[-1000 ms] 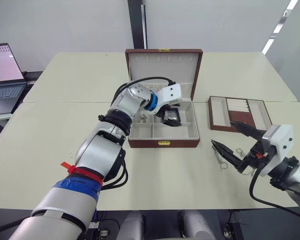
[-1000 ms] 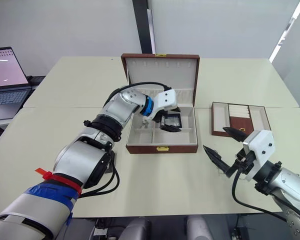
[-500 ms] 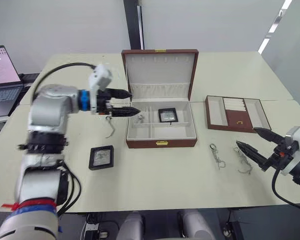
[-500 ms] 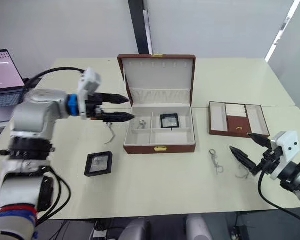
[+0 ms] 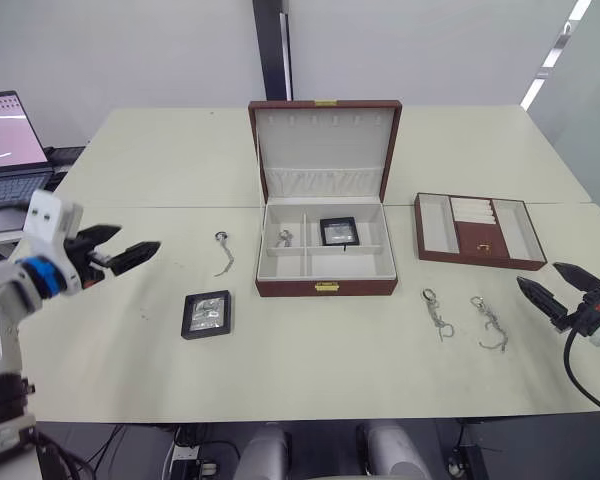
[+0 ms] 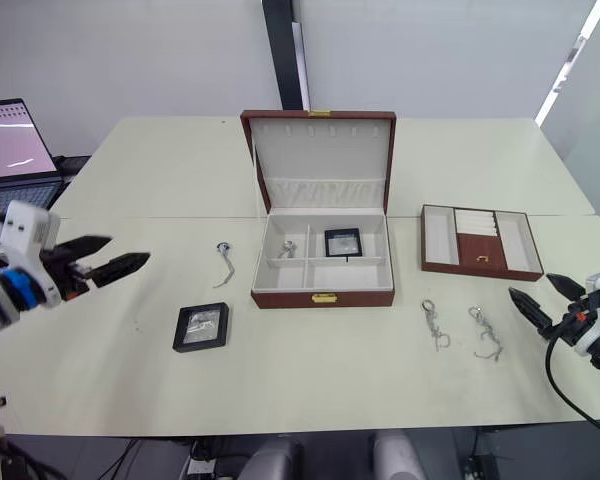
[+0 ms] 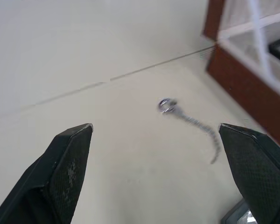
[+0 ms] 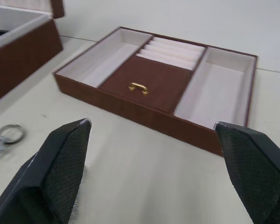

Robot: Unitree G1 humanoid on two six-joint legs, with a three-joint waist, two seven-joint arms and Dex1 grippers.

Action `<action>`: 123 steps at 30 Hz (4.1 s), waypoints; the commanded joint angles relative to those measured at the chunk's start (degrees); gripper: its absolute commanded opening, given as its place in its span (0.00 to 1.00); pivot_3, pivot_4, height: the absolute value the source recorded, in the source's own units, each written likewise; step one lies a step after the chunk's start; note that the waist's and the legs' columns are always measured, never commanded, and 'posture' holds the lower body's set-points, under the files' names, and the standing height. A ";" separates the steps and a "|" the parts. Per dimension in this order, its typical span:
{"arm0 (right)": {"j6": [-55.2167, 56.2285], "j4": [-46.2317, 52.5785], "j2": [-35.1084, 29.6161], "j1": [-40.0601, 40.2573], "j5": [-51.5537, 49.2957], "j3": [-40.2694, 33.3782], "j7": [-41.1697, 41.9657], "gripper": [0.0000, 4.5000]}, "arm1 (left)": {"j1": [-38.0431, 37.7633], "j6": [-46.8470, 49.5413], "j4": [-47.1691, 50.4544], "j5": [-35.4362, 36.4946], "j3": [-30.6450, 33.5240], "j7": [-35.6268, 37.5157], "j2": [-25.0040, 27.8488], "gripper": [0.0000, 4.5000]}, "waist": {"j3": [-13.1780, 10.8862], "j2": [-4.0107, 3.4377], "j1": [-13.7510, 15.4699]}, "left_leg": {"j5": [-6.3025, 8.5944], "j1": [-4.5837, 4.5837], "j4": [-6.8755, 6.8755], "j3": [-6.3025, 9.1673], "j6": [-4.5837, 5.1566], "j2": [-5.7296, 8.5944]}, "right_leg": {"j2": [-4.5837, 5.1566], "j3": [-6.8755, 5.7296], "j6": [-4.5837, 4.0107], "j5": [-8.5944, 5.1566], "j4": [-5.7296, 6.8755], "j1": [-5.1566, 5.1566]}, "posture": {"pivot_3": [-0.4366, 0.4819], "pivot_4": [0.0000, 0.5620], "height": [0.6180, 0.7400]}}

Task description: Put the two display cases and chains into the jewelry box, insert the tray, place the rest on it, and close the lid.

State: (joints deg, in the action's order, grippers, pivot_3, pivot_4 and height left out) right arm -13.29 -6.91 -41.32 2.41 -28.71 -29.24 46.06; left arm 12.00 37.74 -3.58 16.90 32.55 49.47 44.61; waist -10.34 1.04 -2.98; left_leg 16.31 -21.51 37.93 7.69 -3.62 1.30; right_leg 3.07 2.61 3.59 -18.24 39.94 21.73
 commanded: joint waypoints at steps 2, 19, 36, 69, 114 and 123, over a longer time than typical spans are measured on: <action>4.39 -4.31 1.28 -2.86 1.29 -1.66 -2.27 1.00 | -4.66 -7.05 1.84 -3.32 4.70 -9.61 -0.62 0.99 | 0.01 0.02 0.19 | 0.00 0.01 0.02 0.00 0.00 0.00 | 0.03 0.01 0.00 0.00 -0.01 -0.04 | 0.48 0.27 1.00; 10.72 -9.50 2.23 -5.31 4.78 -0.75 -4.28 1.00 | -10.69 -18.10 -6.58 -3.85 5.12 -22.90 -5.29 0.99 | 0.05 -0.01 1.05 | 0.01 0.05 -0.01 -0.05 0.00 0.02 | 0.08 0.05 0.00 0.00 -0.05 -0.06 | 0.48 0.27 1.00; 10.37 -10.14 1.48 -4.46 3.80 -1.68 -2.62 1.00 | -9.14 -18.49 -7.63 -2.08 3.42 -22.55 -3.99 0.99 | 0.05 -0.01 0.99 | 0.01 0.07 -0.03 -0.06 0.00 0.03 | 0.07 0.05 0.00 0.00 -0.05 -0.08 | 0.48 0.27 1.00; -16.70 42.46 -9.27 -8.77 -15.45 17.83 13.19 1.00 | 2.86 -23.11 1.73 -0.08 -30.15 33.06 19.06 0.99 | -0.05 -0.14 1.01 | 0.02 -0.16 -0.09 0.05 0.02 0.04 | -0.05 -0.15 0.00 0.00 -0.30 -0.01 | 0.48 0.27 1.00; -16.23 42.59 -7.74 -6.09 -14.68 17.92 12.37 1.00 | -1.12 -30.91 0.17 -7.10 -34.72 28.45 14.66 0.01 | -0.06 -0.13 1.09 | 0.02 -0.16 -0.07 0.07 0.02 0.05 | -0.05 -0.15 0.00 0.00 -0.29 -0.02 | 0.48 0.27 1.00; -15.04 41.67 -7.37 -5.72 -13.35 18.23 13.28 1.00 | 3.48 -26.08 3.21 -4.40 -33.33 29.74 15.92 0.01 | -0.07 -0.10 1.09 | 0.02 -0.18 -0.06 0.08 0.02 0.09 | -0.06 -0.17 0.00 0.00 -0.28 -0.01 | 0.48 0.27 1.00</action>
State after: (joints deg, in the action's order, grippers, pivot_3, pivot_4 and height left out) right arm -29.80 33.78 -48.77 -3.18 -41.78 -10.01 58.99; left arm 13.92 9.96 -2.89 10.68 -2.16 78.49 59.36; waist -10.41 0.94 -1.89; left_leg 16.33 -21.70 37.87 7.78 -3.60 1.38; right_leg 3.01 2.42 3.59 -18.24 39.66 21.72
